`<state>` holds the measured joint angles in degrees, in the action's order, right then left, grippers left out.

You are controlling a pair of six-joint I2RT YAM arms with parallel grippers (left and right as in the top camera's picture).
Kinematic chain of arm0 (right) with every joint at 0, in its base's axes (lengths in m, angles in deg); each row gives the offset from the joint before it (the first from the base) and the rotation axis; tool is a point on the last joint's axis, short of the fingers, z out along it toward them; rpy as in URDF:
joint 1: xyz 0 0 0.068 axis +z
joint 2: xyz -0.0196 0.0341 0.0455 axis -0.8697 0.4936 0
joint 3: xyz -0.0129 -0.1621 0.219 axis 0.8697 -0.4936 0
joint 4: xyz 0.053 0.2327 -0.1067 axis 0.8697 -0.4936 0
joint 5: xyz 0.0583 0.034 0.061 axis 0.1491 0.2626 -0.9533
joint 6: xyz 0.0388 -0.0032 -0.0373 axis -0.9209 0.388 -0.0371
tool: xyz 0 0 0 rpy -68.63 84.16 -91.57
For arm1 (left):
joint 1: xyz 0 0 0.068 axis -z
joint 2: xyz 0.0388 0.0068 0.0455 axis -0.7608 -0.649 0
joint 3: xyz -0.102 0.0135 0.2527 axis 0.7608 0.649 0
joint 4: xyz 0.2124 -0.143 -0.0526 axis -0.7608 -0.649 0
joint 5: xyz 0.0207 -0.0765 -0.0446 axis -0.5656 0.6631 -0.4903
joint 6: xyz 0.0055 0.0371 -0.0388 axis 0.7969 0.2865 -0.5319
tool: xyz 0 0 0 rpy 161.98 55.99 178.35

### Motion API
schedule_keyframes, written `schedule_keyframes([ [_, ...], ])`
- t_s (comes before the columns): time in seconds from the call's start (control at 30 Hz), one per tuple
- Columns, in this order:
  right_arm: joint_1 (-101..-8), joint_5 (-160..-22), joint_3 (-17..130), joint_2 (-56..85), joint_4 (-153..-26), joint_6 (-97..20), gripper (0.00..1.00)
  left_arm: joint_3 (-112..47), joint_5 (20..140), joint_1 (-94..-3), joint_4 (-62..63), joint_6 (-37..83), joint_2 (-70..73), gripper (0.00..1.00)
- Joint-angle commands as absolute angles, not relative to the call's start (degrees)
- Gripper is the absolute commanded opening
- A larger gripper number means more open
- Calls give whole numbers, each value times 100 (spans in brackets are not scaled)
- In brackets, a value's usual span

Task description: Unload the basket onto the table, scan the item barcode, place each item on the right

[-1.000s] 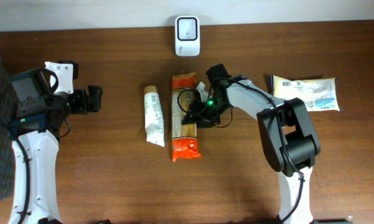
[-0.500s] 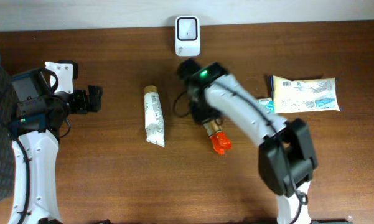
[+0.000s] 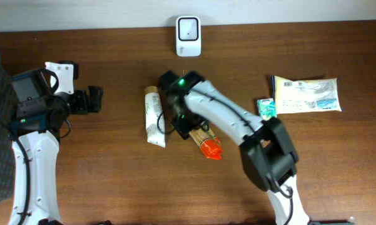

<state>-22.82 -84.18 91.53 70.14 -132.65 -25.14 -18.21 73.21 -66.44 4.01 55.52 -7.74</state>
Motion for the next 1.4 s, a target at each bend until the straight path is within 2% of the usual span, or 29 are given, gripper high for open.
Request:
schedule_keyframes([
  [0.0, -2977, -9296, 9446, 6520, -13510, -1788, 99, -1852, 7380, -6649, 392, 5644, -761, 99],
  [0.07, -3477, -10442, 9044, 6669, -13462, -1064, 99, -1852, 7380, -6649, 392, 5644, -761, 99],
  [0.13, -3613, -10958, 8576, 6813, -13226, -640, 99, -1852, 7380, -6649, 392, 5644, -761, 99],
  [0.27, -3597, -11465, 7465, 6910, -12301, -643, 99, -1852, 7380, -6649, 392, 5644, -761, 99],
  [0.4, -3626, -11550, 7175, 6916, -11884, -986, 97, -1852, 7380, -6649, 392, 5644, -761, 99],
  [0.47, -3624, -11548, 7175, 6916, -11871, -990, 41, -1852, 7380, -6649, 392, 5644, -761, 99],
  [0.53, -3624, -11548, 7175, 6916, -11871, -990, 25, -1852, 7380, -6649, 392, 5644, -761, 99],
  [0.57, -3621, -11548, 7175, 6916, -11871, -990, 25, -1852, 7380, -6649, 392, 5644, -761, 99],
  [0.6, -3611, -11546, 7175, 6916, -11866, -992, 30, -1852, 7380, -6649, 392, 5644, -761, 99],
  [0.63, -3613, -11517, 7175, 6916, -11847, -1099, 52, -1852, 7380, -6649, 395, 5644, -761, 99],
  [0.67, -3613, -11417, 7175, 6916, -11827, -1379, 63, -1852, 7380, -6649, 395, 5642, -761, 99],
  [0.77, -3547, -11229, 7175, 6916, -11648, -1897, 68, -1852, 7380, -6649, 392, 5644, -761, 99],
  [0.83, -3305, -10628, 7177, 6990, -11457, -2415, 65, -1852, 7380, -6649, 392, 5644, -761, 99],
  [0.9, -3130, -10295, 7253, 7012, -11536, -2535, 50, -1852, 7380, -6649, 392, 5644, -761, 99],
  [0.93, -3112, -10260, 7306, 7012, -11567, -2535, 30, -1852, 7380, -6649, 392, 5644, -761, 99],
  [1.0, -3160, -10370, 7306, 7010, -11578, -2531, 7, -1852, 7380, -6649, 392, 5642, -761, 99],
  [1.03, -3195, -10422, 7310, 7008, -11606, -2529, 4, -1852, 7380, -6649, 392, 5644, -761, 99],
  [1.17, -3390, -11010, 7470, 6868, -11790, -2271, 4, -1852, 7380, -6649, 392, 5644, -761, 99],
  [1.37, -3567, -11862, 7874, 5607, -11938, -1576, 4, -1852, 7380, -6649, 392, 5644, -761, 99],
])
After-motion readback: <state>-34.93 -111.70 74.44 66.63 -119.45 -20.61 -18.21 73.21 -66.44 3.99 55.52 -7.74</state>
